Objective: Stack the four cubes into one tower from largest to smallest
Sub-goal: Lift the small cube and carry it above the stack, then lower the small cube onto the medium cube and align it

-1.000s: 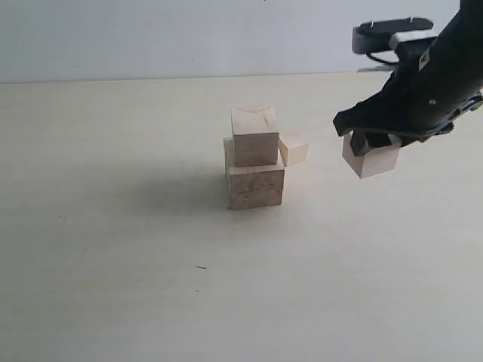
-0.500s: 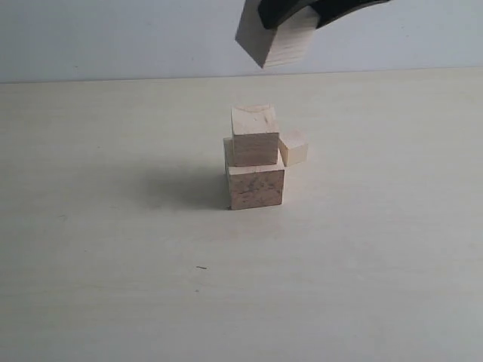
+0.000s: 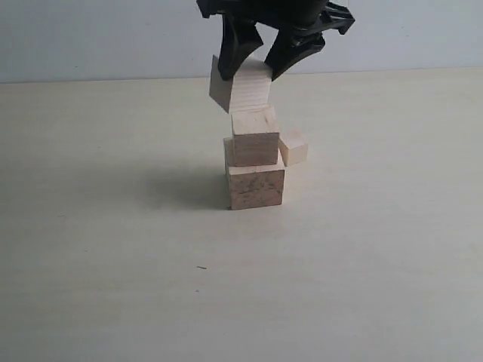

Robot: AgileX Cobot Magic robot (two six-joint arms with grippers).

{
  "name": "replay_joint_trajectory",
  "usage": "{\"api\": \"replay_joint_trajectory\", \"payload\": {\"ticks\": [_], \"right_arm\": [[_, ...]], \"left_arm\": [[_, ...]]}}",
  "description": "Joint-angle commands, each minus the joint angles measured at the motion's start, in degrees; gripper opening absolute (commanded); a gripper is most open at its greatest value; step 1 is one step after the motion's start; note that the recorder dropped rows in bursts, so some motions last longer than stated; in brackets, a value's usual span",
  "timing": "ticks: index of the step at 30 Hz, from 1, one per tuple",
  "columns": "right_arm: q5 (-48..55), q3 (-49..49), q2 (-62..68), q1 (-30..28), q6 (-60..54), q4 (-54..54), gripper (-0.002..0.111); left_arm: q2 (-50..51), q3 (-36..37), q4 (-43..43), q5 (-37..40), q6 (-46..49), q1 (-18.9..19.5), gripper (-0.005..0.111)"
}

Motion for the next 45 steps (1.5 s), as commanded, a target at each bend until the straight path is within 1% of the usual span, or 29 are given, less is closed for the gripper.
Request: {"api": "replay_joint_trajectory", "payload": {"ticks": [1, 2, 3, 6, 8, 11, 14, 17, 19, 27, 45], "right_arm": [[0.0, -0.5, -0.1, 2.1, 4.5, -10.0, 0.043], [-0.7, -0.5, 0.2, 2.3, 9.5, -14.1, 0.043], [-1.5, -0.5, 0.6, 2.5, 11.5, -15.1, 0.043], [-5.3, -0.5, 2.6, 3.3, 14.6, -13.3, 0.043], [-7.9, -0.5, 3.9, 4.7, 18.5, -15.5, 0.043], [-8.4, -0.5, 5.2, 6.2, 24.0, -19.0, 0.043], [-8.6, -0.5, 5.9, 7.5, 26.9, -23.1, 0.043], [-8.1, -0.5, 5.8, 8.5, 32.4, -29.1, 0.043], [-8.1, -0.5, 5.0, 8.5, 34.9, -29.8, 0.043], [-3.6, -0.5, 3.8, 8.5, 34.8, -29.7, 0.043], [-5.8, -0.5, 5.3, 8.8, 34.9, -27.2, 0.043]], "left_arm": [[-0.5, 0.2, 0.1, 0.0, 0.0, -0.4, 0.000], [-0.9, 0.2, 0.1, 0.0, 0.0, -0.4, 0.000], [-1.3, 0.2, 0.1, 0.0, 0.0, -0.4, 0.000], [-2.8, 0.2, 0.1, 0.0, 0.0, -0.4, 0.000], [-3.4, 0.2, 0.1, 0.0, 0.0, -0.4, 0.000], [-3.4, 0.2, 0.1, 0.0, 0.0, -0.4, 0.000], [-3.4, 0.2, 0.1, 0.0, 0.0, -0.4, 0.000], [-3.4, 0.2, 0.1, 0.0, 0.0, -0.4, 0.000], [-3.4, 0.2, 0.1, 0.0, 0.0, -0.4, 0.000], [-3.4, 0.2, 0.1, 0.0, 0.0, -0.4, 0.000], [-3.4, 0.2, 0.1, 0.0, 0.0, -0.4, 0.000]]}}
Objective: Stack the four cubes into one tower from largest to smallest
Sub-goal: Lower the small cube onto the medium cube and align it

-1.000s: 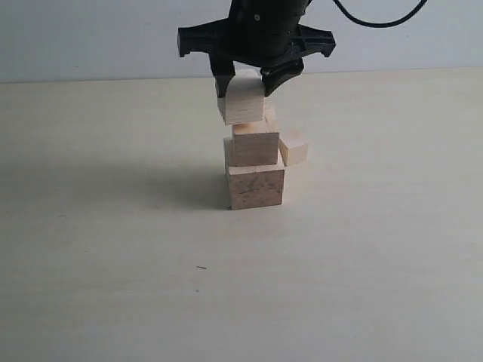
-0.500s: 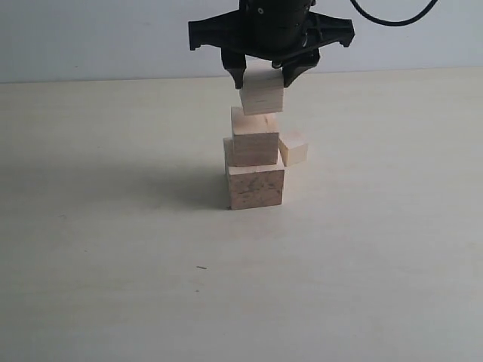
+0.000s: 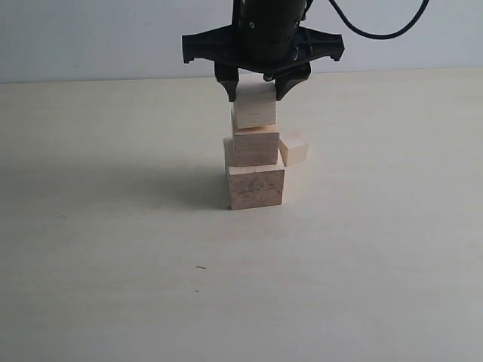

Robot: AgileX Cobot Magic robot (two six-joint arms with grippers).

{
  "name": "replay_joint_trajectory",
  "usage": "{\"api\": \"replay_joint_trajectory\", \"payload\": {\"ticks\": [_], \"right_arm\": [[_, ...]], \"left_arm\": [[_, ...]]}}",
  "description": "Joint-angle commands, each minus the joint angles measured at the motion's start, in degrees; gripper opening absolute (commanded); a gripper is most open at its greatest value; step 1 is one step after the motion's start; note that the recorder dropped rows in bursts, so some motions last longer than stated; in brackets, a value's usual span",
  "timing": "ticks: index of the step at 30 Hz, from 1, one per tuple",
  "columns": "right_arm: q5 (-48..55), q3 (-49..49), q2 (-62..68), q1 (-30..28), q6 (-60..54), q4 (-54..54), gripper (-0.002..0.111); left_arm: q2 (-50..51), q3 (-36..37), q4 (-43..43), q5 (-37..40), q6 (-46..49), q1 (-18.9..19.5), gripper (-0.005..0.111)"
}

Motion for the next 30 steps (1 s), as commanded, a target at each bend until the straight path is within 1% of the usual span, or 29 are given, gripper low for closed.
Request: {"api": "replay_joint_trajectory", "payload": {"ticks": [1, 13, 30], "right_arm": [[-2.0, -0.4, -0.4, 0.0, 0.4, -0.1, 0.043], [-0.2, -0.4, 0.1, 0.0, 1.9, -2.1, 0.043], [-0.2, -0.4, 0.1, 0.0, 2.0, -0.3, 0.043]], "left_arm": [[-0.3, 0.1, 0.1, -0.1, 0.0, -0.4, 0.000], [-0.3, 0.1, 0.1, -0.1, 0.0, -0.4, 0.000], [-0.3, 0.1, 0.1, -0.1, 0.0, -0.4, 0.000]]}}
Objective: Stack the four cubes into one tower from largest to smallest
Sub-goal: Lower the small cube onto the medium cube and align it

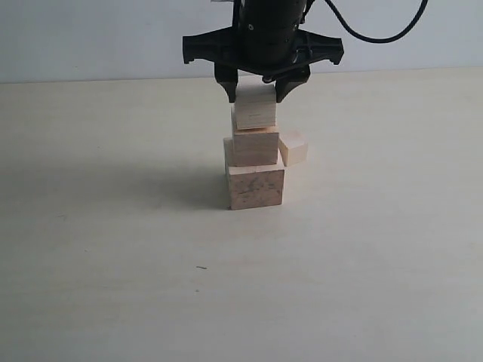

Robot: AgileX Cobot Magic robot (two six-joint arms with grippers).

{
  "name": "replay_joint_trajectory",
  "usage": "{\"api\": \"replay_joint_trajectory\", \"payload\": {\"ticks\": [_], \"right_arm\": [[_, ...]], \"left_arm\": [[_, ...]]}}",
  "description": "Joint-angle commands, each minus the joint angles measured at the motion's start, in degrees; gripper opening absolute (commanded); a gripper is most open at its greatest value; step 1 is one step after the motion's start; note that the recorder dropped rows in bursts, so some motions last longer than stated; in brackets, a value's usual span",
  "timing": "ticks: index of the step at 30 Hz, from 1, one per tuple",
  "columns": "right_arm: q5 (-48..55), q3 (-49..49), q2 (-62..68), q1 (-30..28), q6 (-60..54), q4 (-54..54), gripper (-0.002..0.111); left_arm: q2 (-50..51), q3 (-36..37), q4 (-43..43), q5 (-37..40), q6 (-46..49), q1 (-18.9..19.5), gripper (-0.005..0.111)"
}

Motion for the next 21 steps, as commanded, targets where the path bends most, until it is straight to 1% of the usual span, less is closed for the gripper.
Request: {"api": "replay_joint_trajectory", "payload": {"ticks": [1, 9, 16, 21], "right_arm": [[-0.1, -0.4, -0.2, 0.0, 0.2, -0.3, 0.043], [-0.6, -0.4, -0.2, 0.0, 0.2, -0.8, 0.044], [-1.1, -0.4, -0.2, 0.0, 0.2, -0.8, 0.055], [-1.1, -0.4, -0.2, 0.0, 0.2, -0.8, 0.056]], "left_arm": [[-0.3, 0.1, 0.1, -0.1, 0.0, -0.4, 0.000], [-0.3, 0.1, 0.1, -0.1, 0.0, -0.4, 0.000], [-0.3, 0.1, 0.1, -0.1, 0.0, -0.4, 0.000], [-0.3, 0.1, 0.1, -0.1, 0.0, -0.4, 0.000]]}}
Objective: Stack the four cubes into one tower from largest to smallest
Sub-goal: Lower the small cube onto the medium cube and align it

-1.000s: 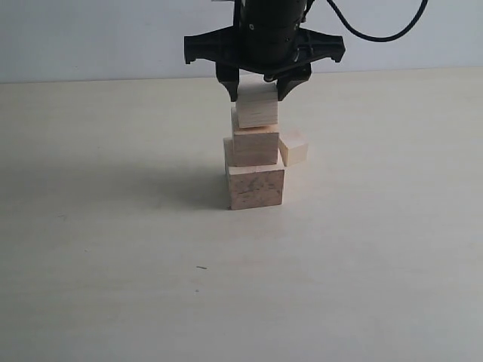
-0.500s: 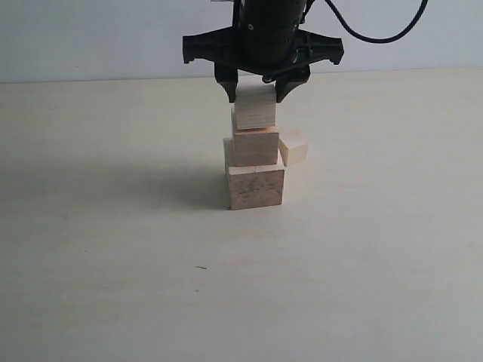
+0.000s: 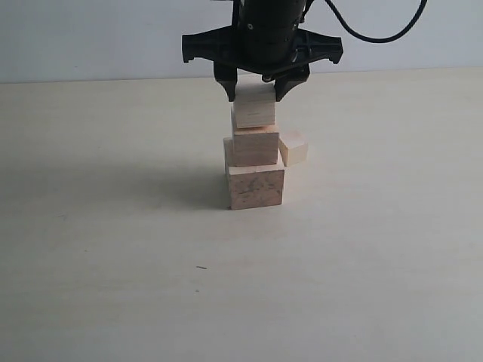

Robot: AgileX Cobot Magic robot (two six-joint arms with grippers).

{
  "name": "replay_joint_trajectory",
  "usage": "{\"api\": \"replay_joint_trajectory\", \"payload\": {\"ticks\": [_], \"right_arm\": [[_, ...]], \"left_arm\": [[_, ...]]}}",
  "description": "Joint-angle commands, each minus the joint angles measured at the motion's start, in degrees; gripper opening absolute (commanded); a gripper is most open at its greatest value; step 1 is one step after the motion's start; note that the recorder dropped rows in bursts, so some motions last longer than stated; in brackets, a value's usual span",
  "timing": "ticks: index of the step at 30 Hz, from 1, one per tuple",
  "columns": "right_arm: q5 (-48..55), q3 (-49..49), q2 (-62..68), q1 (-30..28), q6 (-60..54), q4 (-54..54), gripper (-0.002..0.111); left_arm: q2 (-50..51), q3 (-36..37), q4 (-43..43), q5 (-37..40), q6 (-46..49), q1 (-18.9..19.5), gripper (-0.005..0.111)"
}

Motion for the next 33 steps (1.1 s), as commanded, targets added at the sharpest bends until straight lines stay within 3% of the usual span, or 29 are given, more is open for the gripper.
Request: {"api": "replay_joint_trajectory", "payload": {"ticks": [1, 33], "right_arm": [[-0.8, -0.4, -0.2, 0.0, 0.0, -0.5, 0.056], [-0.3, -0.4, -0.2, 0.0, -0.9, -0.6, 0.056]], "left_arm": [[-0.3, 0.1, 0.1, -0.1, 0.0, -0.4, 0.000], [-0.3, 0.1, 0.1, -0.1, 0.0, -0.4, 0.000]]}}
